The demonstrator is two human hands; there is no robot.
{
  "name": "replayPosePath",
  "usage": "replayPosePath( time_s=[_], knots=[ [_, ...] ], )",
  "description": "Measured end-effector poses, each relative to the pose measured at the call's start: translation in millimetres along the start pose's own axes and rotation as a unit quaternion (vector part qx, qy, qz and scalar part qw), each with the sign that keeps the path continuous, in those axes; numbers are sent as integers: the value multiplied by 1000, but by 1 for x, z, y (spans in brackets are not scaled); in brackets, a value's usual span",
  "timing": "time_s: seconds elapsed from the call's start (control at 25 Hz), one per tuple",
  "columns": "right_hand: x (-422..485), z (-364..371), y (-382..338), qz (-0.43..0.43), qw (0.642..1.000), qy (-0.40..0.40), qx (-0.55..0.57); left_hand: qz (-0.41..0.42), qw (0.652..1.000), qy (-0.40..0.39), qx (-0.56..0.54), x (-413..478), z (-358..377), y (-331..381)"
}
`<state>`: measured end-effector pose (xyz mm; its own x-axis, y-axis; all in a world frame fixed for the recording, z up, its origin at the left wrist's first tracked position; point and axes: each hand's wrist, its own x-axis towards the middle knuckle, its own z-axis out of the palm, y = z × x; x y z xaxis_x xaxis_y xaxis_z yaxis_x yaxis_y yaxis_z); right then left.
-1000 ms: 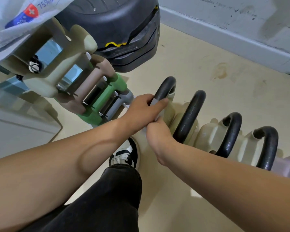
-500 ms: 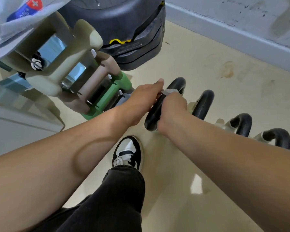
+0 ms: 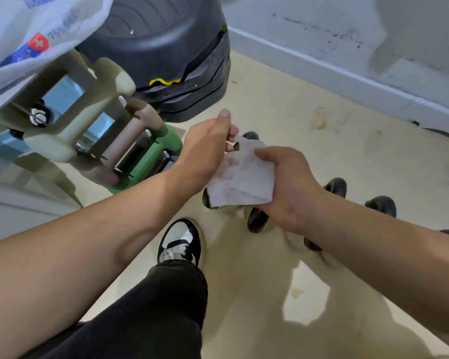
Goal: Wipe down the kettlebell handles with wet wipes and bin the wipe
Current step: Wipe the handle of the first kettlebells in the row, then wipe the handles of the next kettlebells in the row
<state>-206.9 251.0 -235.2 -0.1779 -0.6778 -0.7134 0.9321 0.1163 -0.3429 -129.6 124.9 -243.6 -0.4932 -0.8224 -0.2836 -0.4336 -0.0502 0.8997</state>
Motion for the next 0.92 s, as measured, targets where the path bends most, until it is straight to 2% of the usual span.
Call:
replayPosePath(
  time_s=[0.04, 0.12, 0.2, 0.24, 0.32, 0.4, 0.44, 0.52, 0.6, 0.68, 0.72, 0.8, 0.84, 0.92],
  knots=[
    [1, -13, -8, -4, 999, -15, -52, -29, 999, -31, -32, -2, 1, 8],
    [-11, -16, -25, 7, 985, -122, -118, -76, 982, -159, -75, -7, 6, 15],
    [-11, -22, -39, 1, 975, -155, -161, -123, 941, -282, -140, -13, 12, 14],
    [-10, -24, -45, -9, 969, -160, -190, -142, 923, -312, -173, -13, 15, 13],
    [-3, -33, -56, -49, 962, -94, -253, -157, 916, -313, -196, -11, 16, 10],
    [8, -40, -66, -116, 944, 34, -308, -174, 923, -292, -179, -8, 15, 9],
    [13, -45, -71, -135, 938, 99, -304, -190, 930, -267, -164, -6, 13, 10],
    [17, -51, -81, -157, 936, 179, -259, -212, 947, -193, -143, 0, 8, 15],
    [20, -57, -87, -183, 908, 243, -287, -160, 975, -118, -99, 4, 4, 27],
    [23, -63, -86, -211, 874, 257, -354, -24, 999, -46, 10, 2, 7, 39],
    [24, -65, -83, -212, 864, 240, -389, 73, 994, -23, 74, -2, 13, 42],
    [25, -70, -75, -196, 840, 204, -463, 240, 949, -5, 205, -10, 31, 31],
    [26, -72, -72, -185, 831, 192, -488, 284, 923, -36, 258, -12, 41, 17],
    [29, -76, -71, -175, 827, 172, -505, 312, 881, -159, 318, -28, 57, -17]
  ],
)
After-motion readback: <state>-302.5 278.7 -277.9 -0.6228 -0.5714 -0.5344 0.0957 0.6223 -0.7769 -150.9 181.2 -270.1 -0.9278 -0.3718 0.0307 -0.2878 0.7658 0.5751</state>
